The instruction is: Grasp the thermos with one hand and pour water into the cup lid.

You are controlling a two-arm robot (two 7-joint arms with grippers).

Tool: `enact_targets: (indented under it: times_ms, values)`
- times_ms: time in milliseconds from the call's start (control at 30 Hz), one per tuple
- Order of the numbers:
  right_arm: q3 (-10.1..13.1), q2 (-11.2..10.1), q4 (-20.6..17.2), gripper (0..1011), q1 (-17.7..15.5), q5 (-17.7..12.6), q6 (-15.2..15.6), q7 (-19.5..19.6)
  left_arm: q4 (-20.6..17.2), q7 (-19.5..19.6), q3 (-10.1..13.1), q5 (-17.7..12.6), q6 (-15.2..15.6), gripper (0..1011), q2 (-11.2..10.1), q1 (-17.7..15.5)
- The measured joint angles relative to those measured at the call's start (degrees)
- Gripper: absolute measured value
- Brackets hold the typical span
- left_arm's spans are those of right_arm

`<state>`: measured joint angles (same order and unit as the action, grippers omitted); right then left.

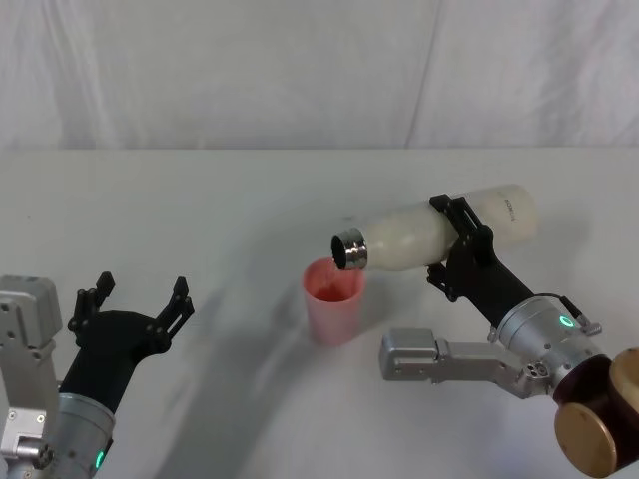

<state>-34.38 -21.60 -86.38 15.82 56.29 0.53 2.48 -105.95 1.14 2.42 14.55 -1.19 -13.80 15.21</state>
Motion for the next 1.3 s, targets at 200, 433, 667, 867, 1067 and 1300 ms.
enact_targets:
  times_ms: [200,433,667,867,1067,1300]
  values:
    - [0.0,-0.1,0.0,950,0.1,0.0,0.0,0.0,0.0,0.0,0.0,0.0,0.0,1001,0.0,0.0]
    - [0.0,-0.1,0.2,950,0.3,0.2,0.1,0.2,0.0,0.0,0.0,0.0,0.0,1001,0.0,0.0]
    - [-0.1,-0.3,0.2,950,0.3,0.6,0.5,-0.1,0.0,0.0,0.0,0.0,0.0,1001,0.0,0.0]
    - [-0.3,-0.4,0.2,950,0.4,0.9,0.7,-0.4,0.0,0.0,0.0,0.0,0.0,1001,0.0,0.0]
    - [-0.3,-0.5,0.1,950,0.6,1.2,1.0,-0.6,0.0,0.0,0.0,0.0,0.0,1001,0.0,0.0]
    - [-0.4,-0.6,-0.1,950,0.6,1.3,1.2,-0.8,0.0,0.0,0.0,0.0,0.0,1001,0.0,0.0]
